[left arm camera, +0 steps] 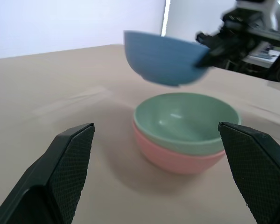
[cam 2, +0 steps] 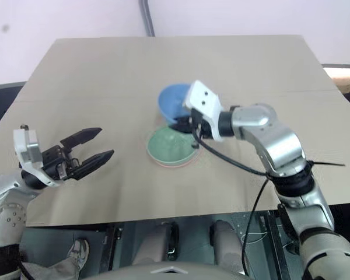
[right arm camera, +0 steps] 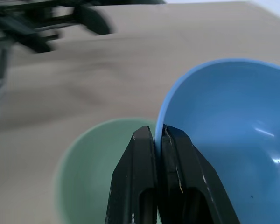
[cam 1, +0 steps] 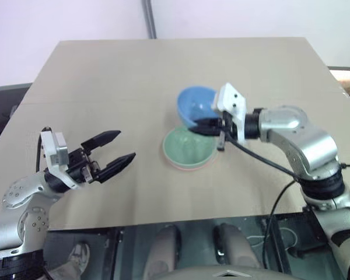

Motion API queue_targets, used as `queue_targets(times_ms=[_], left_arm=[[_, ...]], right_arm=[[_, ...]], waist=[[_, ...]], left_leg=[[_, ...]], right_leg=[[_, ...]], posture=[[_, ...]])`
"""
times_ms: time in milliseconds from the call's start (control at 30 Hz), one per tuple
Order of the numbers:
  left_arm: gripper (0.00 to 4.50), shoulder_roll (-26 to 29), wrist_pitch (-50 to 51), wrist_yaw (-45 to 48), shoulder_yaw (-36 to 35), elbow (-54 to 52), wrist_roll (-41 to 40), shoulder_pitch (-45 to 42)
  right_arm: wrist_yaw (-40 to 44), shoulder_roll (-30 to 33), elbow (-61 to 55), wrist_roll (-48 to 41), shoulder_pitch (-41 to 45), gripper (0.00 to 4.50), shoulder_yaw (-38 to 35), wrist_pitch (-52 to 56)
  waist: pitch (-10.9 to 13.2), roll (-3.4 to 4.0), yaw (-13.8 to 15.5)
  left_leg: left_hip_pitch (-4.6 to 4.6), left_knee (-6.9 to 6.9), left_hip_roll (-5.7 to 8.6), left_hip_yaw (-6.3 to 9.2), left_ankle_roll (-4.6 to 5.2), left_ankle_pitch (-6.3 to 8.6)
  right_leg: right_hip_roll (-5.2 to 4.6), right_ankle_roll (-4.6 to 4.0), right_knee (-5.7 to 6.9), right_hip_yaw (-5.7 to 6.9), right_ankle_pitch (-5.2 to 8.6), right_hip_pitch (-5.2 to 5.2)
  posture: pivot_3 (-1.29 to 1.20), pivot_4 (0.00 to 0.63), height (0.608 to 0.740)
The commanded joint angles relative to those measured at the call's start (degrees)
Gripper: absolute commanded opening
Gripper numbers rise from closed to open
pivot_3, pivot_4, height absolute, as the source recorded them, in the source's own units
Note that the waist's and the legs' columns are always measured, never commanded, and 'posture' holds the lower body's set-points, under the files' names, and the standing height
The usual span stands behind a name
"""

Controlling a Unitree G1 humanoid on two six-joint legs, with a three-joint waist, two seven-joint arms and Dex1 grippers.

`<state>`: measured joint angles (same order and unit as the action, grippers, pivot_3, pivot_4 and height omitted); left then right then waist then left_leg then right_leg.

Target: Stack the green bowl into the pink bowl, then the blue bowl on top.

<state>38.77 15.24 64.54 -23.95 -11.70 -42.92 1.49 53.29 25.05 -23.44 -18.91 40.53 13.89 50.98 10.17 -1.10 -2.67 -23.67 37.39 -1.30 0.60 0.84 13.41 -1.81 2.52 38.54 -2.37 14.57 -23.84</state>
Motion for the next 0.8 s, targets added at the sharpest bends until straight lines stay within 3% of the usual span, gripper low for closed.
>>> queue_targets(times_ms=[33, 67, 167, 333, 600, 733, 800], left_arm=[[4.50, 0.21, -1.33, 1.15, 0.79, 1.39, 0.40, -2.13], [4.50, 0.35, -1.32, 1.43, 1.08, 1.90, 0.51, -2.88], [4.50, 1.03, -1.17, 2.27, 1.49, 3.35, 0.75, -4.37], [4.50, 1.27, -0.60, 2.60, 2.38, 4.79, 1.36, -6.60], [4.50, 0.44, -1.25, -2.76, 4.98, 3.52, 6.32, -7.11], [4.50, 0.40, 1.87, -3.30, 4.20, 0.43, 3.80, -3.78], [4.50, 1.25, 1.69, -0.91, 3.79, -1.68, 2.65, -1.28]], right_arm=[[-1.25, -1.45, -1.90, -1.62, -2.26, 0.11, 2.49, -0.29], [-1.68, -2.89, -1.67, -2.98, -3.44, 0.11, 2.66, 0.38], [-2.24, -5.42, -1.49, -5.40, -4.84, 1.26, 2.82, 1.05], [-7.86, -7.18, -0.93, -2.85, -5.15, 3.74, 1.68, -2.93], [-13.28, -4.41, -11.86, -9.17, -9.15, 3.74, -12.23, -3.64], [-11.93, 4.81, -14.53, -8.31, -19.76, 4.48, -19.53, -4.61], [-11.86, 8.54, -14.77, -6.40, -25.04, 4.48, -21.83, -7.89]], waist=[[-0.01, -0.01, -0.02], [-0.01, -0.01, 0.05], [-0.01, -0.01, 0.19], [-0.02, -0.03, 0.43], [-0.03, -0.05, 0.68], [-0.03, -0.06, 1.00], [-0.03, -0.07, 0.97]], left_leg=[[-0.01, 0.02, -0.01, -0.02, 0.00, 0.00], [0.03, 0.04, -0.01, 0.01, 0.00, -0.01], [-0.01, 0.08, -0.06, 0.01, -0.01, -0.01], [-0.07, 0.13, 0.01, -0.01, -0.01, -0.01], [-0.10, 0.06, 0.03, 0.06, -0.01, -0.01], [-0.12, 0.02, 0.05, 0.08, 0.00, 0.00], [-0.15, 0.02, 0.07, -0.01, 0.02, 0.01]], right_leg=[[0.08, 0.00, 0.00, -0.03, 0.00, -0.01], [0.11, -0.01, 0.03, 0.00, 0.00, 0.01], [0.14, 0.00, 0.05, -0.01, 0.00, 0.00], [-0.02, 0.02, -0.03, -0.02, -0.01, 0.01], [-0.07, 0.03, -0.04, 0.04, -0.01, 0.01], [-0.12, 0.03, -0.14, 0.08, 0.00, 0.06], [-0.17, 0.04, -0.26, 0.03, -0.01, 0.07]], posture=[[0.00, 0.150, 0.740], [0.00, 0.150, 0.740], [0.00, 0.150, 0.740], [0.00, 0.150, 0.740], [0.00, 0.150, 0.740], [0.00, 0.150, 0.740], [0.00, 0.150, 0.740]])
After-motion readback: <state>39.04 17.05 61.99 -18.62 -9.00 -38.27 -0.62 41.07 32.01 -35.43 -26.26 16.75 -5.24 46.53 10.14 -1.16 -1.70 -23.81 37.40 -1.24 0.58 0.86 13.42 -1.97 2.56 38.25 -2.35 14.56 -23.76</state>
